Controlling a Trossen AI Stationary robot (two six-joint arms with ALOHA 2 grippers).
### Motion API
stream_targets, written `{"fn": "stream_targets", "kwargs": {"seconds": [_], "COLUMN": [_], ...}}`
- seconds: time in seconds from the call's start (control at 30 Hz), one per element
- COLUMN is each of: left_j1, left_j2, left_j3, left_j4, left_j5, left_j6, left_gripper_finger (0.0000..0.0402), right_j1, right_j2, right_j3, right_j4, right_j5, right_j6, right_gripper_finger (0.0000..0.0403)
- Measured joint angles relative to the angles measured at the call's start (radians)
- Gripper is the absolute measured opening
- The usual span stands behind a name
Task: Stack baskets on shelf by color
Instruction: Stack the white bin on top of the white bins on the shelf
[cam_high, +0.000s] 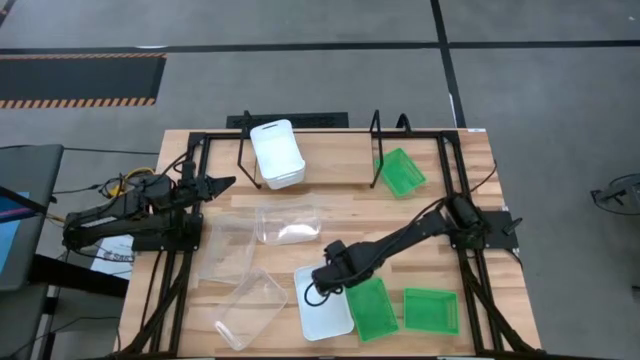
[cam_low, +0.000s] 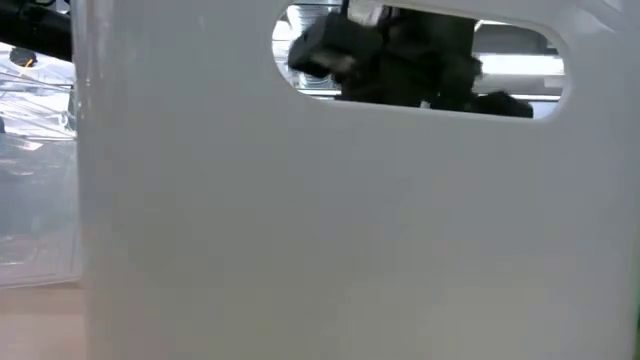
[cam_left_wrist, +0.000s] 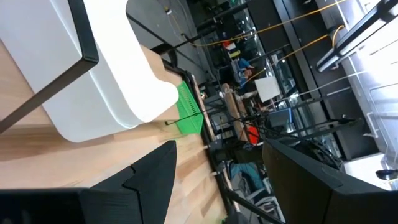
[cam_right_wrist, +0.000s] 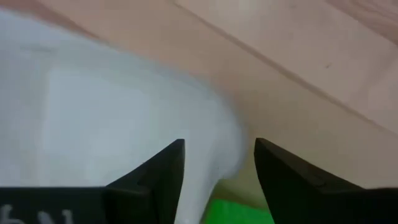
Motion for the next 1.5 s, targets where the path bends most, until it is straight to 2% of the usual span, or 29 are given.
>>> {"fn": "stream_targets", "kwargs": {"seconds": [0.1,0.33,0.4,0.57,0.77,0.9,1.03,1.17,1.3,1.5], "left_j1": [0.000,0.000,0.000,0.000,0.000,0.000,0.000,0.000,0.000,0.000], "left_j2": [0.000,0.000,0.000,0.000,0.000,0.000,0.000,0.000,0.000,0.000], "left_j3": [0.000,0.000,0.000,0.000,0.000,0.000,0.000,0.000,-0.001,-0.001], "left_j4": [-0.006,-0.007,-0.007,-0.006,-0.003,-0.003,-0.003,-0.004,-0.015,-0.017], "left_j5": [0.000,-0.001,-0.003,-0.034,-0.055,-0.068,-0.101,-0.114,-0.141,-0.215], "left_j6": [0.000,0.000,0.000,-0.006,-0.009,-0.026,-0.046,-0.049,-0.029,-0.035], "left_gripper_finger": [0.0228,0.0228,0.0228,0.0228,0.0228,0.0228,0.0228,0.0228,0.0228,0.0228], "right_j1": [-0.012,-0.034,-0.044,-0.073,-0.148,-0.259,-0.430,-0.588,-0.698,-0.812], "right_j2": [-0.001,0.000,-0.006,-0.068,-0.250,-0.399,-0.485,-0.492,-0.438,-0.263], "right_j3": [-0.019,-0.053,-0.052,-0.031,-0.025,-0.024,-0.022,-0.023,0.005,0.189], "right_j4": [0.026,0.059,0.060,0.017,0.005,0.028,0.061,0.159,0.281,0.354], "right_j5": [-0.007,-0.021,-0.033,-0.060,-0.058,-0.006,0.032,0.025,-0.013,-0.056], "right_j6": [-0.021,-0.070,-0.105,-0.164,-0.247,-0.313,-0.405,-0.504,-0.582,-0.734], "right_gripper_finger": [0.0170,0.0037,0.0012,0.0006,0.0004,0.0003,0.0002,0.0001,0.0001,0.0001]}}
